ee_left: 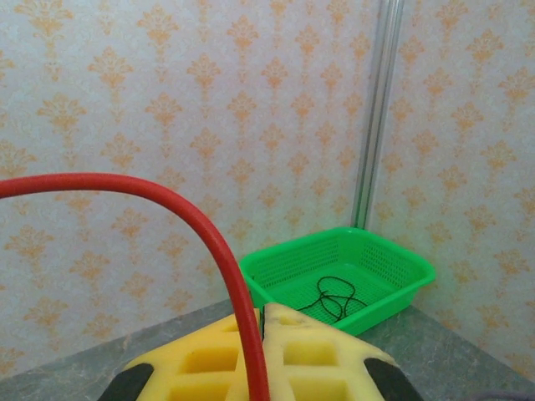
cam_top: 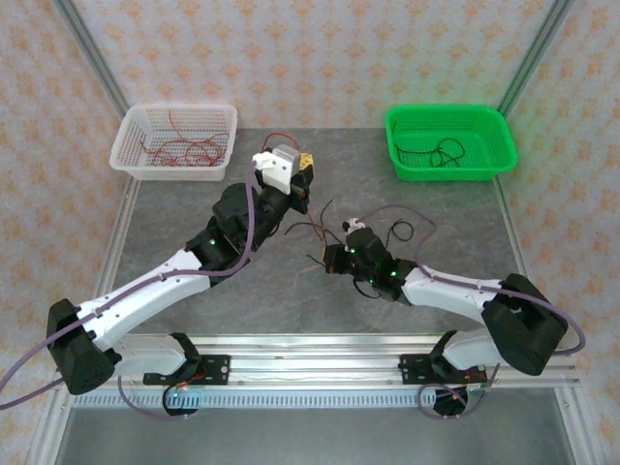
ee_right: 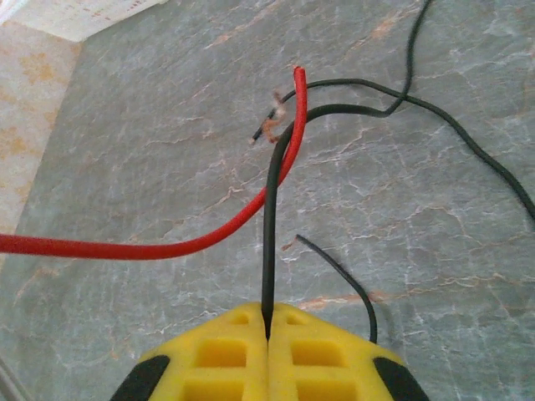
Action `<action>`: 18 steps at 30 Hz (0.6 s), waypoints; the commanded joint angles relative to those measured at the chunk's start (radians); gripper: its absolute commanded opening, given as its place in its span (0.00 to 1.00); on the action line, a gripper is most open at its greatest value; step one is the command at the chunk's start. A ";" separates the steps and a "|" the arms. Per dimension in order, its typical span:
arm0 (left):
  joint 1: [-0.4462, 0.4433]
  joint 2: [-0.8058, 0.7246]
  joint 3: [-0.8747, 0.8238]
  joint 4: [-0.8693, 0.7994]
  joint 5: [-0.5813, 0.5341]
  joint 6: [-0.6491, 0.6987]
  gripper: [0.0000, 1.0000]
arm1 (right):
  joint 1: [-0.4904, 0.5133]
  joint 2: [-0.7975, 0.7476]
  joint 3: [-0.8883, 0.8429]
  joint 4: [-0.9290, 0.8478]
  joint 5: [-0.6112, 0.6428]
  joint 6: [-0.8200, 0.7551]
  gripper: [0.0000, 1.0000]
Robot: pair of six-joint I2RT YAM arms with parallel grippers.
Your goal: Untangle the cables
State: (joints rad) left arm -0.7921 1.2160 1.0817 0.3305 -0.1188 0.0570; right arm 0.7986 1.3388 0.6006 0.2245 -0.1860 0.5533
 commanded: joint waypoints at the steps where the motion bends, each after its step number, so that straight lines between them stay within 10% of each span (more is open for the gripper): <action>1: -0.006 -0.023 0.063 -0.032 -0.046 0.037 0.00 | 0.005 -0.009 0.034 -0.043 0.100 0.000 0.00; 18: 0.026 0.020 0.317 -0.176 -0.422 0.265 0.00 | -0.009 -0.075 -0.002 -0.233 0.321 0.049 0.00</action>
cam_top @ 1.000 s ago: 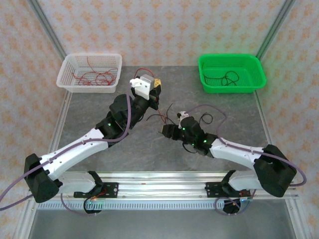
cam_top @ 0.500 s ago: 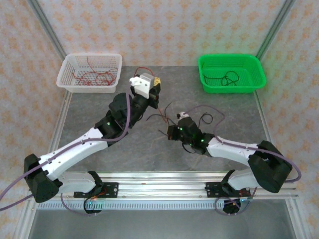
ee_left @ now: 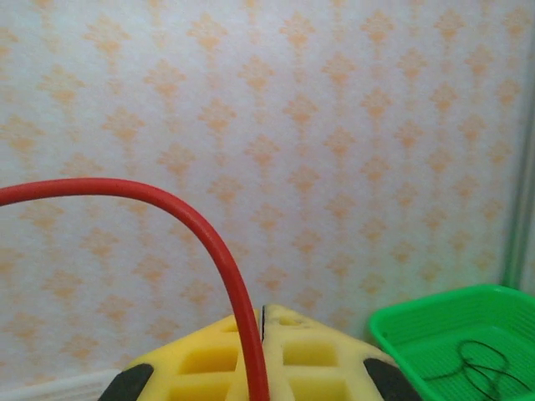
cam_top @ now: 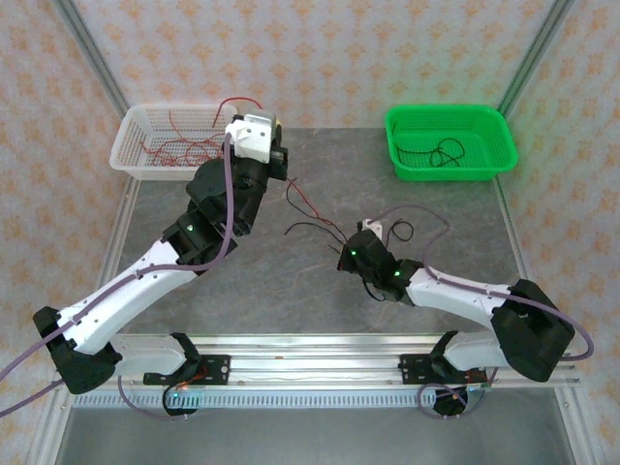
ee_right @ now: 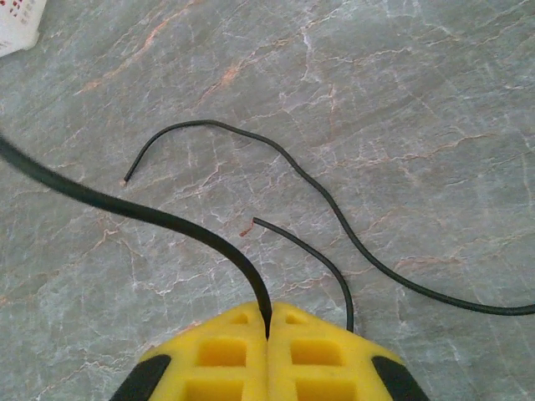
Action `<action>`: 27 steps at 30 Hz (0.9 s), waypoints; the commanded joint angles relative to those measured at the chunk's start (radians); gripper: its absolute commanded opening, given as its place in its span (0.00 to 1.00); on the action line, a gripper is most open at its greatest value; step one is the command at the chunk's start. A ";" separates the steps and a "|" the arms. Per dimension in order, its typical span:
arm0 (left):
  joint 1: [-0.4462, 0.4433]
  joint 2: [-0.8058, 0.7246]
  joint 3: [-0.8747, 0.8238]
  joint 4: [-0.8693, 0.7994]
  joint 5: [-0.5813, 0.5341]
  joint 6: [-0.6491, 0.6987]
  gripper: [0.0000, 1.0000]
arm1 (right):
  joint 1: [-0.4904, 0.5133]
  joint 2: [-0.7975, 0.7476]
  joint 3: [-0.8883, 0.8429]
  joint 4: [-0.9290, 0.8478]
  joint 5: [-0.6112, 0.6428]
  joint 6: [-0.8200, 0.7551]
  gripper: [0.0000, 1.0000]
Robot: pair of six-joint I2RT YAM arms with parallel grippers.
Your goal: Untangle the cables
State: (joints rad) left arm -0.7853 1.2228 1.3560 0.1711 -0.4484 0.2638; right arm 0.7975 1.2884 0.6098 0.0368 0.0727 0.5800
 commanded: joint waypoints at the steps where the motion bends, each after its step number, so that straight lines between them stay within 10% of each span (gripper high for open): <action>1: 0.033 0.017 0.050 -0.021 -0.095 0.057 0.00 | -0.010 -0.032 -0.018 -0.050 0.066 0.024 0.00; 27: 0.503 0.229 0.239 -0.076 0.085 -0.055 0.00 | -0.076 -0.263 -0.162 -0.108 0.064 0.073 0.00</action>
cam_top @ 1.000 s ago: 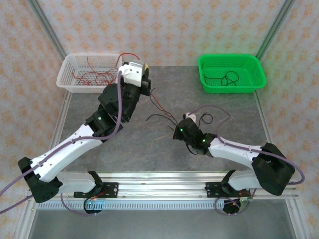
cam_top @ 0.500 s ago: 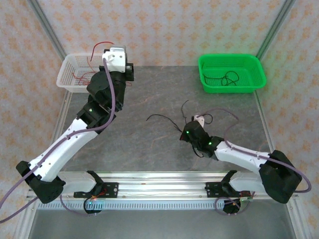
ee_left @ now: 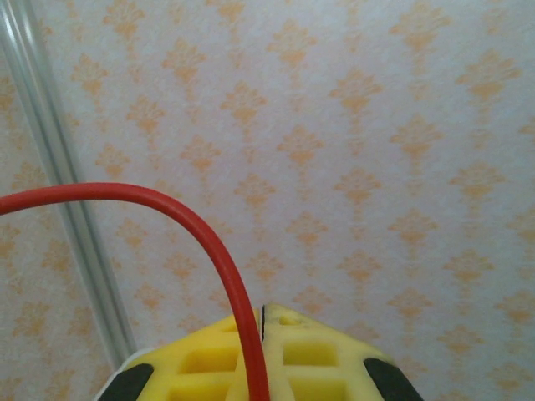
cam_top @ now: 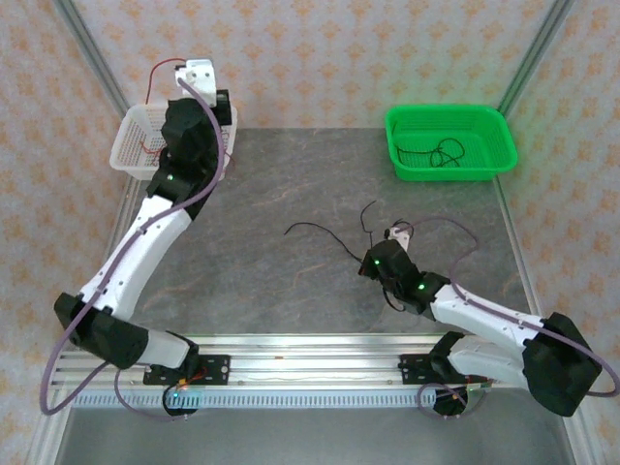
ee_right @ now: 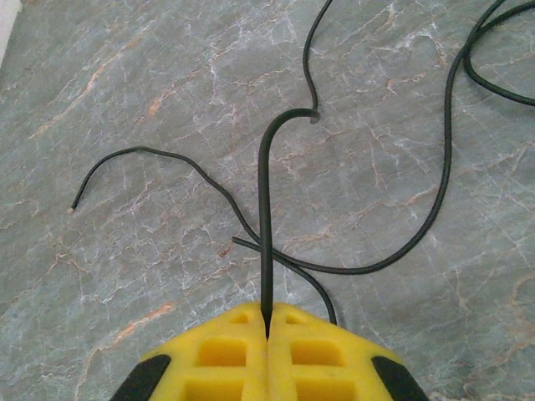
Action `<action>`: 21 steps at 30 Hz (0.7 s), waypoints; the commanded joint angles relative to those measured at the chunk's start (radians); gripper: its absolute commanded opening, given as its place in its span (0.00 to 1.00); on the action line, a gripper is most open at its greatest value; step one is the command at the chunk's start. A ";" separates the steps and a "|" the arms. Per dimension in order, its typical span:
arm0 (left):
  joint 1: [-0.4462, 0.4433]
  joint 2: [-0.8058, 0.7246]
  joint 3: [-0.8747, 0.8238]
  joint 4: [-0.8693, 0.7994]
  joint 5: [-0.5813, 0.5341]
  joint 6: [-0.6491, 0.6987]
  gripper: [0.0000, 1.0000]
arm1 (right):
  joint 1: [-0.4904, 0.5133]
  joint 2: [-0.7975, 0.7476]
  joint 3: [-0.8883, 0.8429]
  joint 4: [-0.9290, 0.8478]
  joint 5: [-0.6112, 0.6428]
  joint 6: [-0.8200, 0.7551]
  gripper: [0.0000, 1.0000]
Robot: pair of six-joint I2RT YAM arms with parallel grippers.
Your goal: Untangle the cables
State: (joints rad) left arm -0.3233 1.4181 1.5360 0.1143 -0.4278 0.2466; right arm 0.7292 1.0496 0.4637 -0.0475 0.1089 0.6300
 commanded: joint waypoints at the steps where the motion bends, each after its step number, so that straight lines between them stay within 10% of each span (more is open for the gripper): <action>1: 0.066 0.060 0.077 -0.023 0.081 -0.048 0.00 | -0.007 -0.029 -0.017 -0.024 0.026 0.026 0.00; 21: 0.396 0.672 0.504 -0.146 0.319 -0.265 0.00 | -0.007 0.077 0.009 0.003 0.010 0.068 0.00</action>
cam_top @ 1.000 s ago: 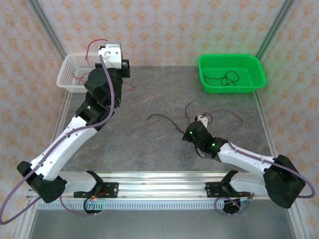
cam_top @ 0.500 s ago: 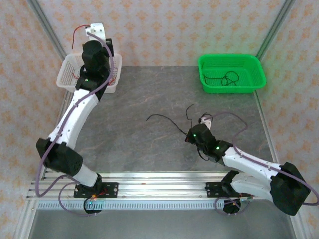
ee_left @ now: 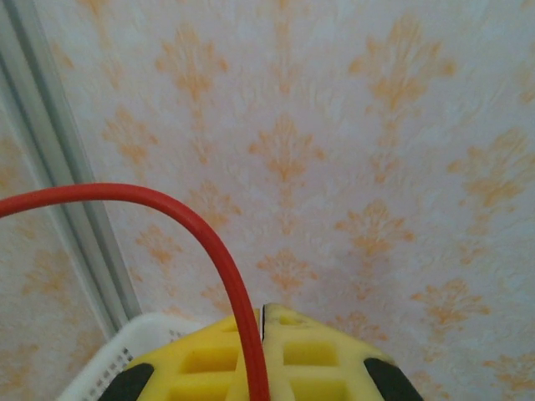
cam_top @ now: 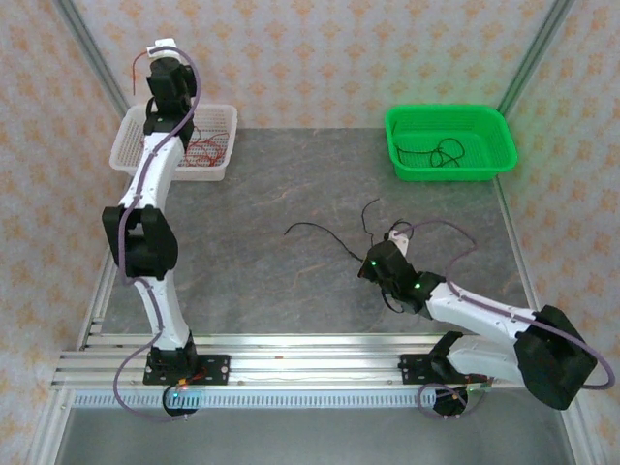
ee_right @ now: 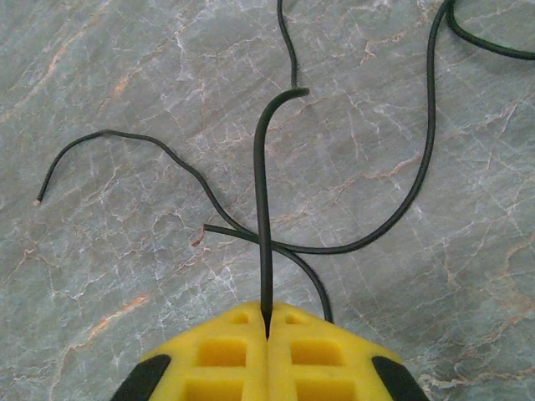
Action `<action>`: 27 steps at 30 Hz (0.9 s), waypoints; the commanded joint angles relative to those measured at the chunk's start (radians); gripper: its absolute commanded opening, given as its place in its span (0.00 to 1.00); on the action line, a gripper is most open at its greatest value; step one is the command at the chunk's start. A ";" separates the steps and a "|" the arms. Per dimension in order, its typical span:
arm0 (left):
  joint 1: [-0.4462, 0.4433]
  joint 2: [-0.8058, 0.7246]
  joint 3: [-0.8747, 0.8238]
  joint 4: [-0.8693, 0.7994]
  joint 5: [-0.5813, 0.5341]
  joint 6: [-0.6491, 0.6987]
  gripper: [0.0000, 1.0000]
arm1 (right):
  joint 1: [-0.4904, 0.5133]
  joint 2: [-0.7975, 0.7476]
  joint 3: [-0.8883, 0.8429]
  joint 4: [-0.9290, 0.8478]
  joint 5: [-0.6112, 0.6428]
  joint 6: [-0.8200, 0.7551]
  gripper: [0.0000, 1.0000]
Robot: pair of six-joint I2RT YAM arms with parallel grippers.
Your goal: Untangle the cables
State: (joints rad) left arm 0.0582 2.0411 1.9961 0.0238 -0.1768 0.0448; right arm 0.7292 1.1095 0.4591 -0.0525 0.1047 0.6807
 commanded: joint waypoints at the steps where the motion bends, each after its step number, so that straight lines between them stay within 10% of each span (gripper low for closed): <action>1: 0.024 0.073 0.044 -0.057 0.083 -0.087 0.00 | -0.007 0.026 0.018 0.008 0.013 0.016 0.00; 16: 0.168 0.435 0.369 -0.422 0.403 -0.515 0.02 | -0.007 0.180 0.105 0.021 -0.035 -0.026 0.00; 27: 0.186 0.415 0.373 -0.524 0.404 -0.500 0.47 | -0.007 0.212 0.122 0.039 -0.057 -0.036 0.00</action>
State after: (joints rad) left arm 0.2558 2.4809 2.3295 -0.4255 0.2379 -0.4614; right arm 0.7292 1.3140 0.5564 -0.0246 0.0429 0.6575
